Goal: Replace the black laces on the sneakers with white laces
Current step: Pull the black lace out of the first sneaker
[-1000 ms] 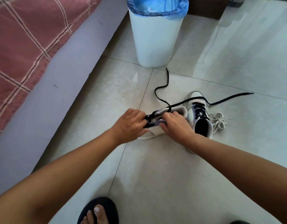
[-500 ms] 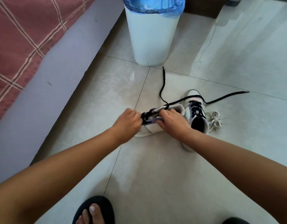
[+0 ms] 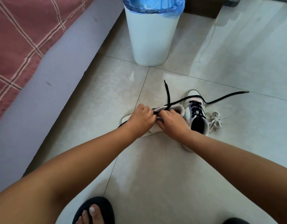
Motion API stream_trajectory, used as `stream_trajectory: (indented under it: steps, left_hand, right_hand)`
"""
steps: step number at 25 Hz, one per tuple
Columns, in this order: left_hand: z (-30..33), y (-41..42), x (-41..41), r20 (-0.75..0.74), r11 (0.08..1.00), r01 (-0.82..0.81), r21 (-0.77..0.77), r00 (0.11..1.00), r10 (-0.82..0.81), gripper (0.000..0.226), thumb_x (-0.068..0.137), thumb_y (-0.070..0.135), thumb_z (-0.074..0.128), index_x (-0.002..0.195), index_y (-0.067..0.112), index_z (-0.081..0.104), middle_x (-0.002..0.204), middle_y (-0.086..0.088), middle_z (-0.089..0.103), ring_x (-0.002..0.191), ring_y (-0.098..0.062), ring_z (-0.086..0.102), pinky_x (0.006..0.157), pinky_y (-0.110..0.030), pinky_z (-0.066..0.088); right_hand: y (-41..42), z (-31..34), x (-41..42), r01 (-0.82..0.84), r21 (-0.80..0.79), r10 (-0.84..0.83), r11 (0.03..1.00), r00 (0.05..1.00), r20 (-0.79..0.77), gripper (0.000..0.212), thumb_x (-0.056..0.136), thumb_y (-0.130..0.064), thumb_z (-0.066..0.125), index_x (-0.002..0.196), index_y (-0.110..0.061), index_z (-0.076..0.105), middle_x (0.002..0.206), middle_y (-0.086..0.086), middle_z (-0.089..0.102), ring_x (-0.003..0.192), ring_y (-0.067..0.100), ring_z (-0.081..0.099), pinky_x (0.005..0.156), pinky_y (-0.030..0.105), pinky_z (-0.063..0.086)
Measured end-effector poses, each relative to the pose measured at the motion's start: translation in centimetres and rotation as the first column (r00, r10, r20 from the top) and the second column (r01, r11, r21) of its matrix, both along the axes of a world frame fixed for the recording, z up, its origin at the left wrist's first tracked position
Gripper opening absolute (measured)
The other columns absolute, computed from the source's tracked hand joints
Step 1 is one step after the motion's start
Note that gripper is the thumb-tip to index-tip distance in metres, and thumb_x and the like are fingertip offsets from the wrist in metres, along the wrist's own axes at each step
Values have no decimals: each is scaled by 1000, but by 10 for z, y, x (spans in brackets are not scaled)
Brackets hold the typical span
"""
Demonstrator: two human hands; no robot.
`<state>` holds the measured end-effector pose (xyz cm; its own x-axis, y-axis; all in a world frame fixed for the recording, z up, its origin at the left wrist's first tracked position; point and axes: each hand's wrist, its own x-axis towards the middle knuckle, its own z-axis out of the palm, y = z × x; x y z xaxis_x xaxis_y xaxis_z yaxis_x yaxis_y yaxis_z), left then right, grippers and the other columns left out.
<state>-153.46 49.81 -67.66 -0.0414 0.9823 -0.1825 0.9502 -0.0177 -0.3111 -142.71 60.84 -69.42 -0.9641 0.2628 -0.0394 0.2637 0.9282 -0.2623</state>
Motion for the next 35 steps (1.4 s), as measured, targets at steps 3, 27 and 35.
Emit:
stream_trajectory:
  steps: [3, 27, 35]
  left_hand:
    - [4, -4, 6, -63, 999, -15, 34, 998, 17, 14, 41, 13, 58, 51, 22, 59, 48, 5, 51, 47, -16, 51, 54, -22, 39]
    - [19, -9, 9, -42, 976, -123, -182, 992, 117, 29, 89, 5, 43, 117, 13, 47, 113, -4, 57, 107, -26, 52, 86, -33, 36]
    - [20, -58, -20, -248, 723, -469, -507, 883, 399, 28, 83, 5, 46, 104, 23, 53, 69, 9, 38, 61, -12, 43, 68, -27, 29]
  right_hand:
    - [2, 0, -1, -8, -18, 8, 1000, 1000, 1, 22, 77, -24, 56, 70, -3, 57, 64, 12, 63, 56, 33, 58, 47, 34, 45]
    - [6, 3, -1, 0, -24, 2, 1000, 998, 69, 25, 90, -24, 53, 92, 1, 58, 93, 17, 65, 86, 36, 58, 73, 40, 43]
    - [3, 6, -2, 54, -37, -49, 998, 990, 135, 30, 99, -30, 41, 110, -5, 51, 116, 12, 58, 106, 30, 47, 85, 33, 30]
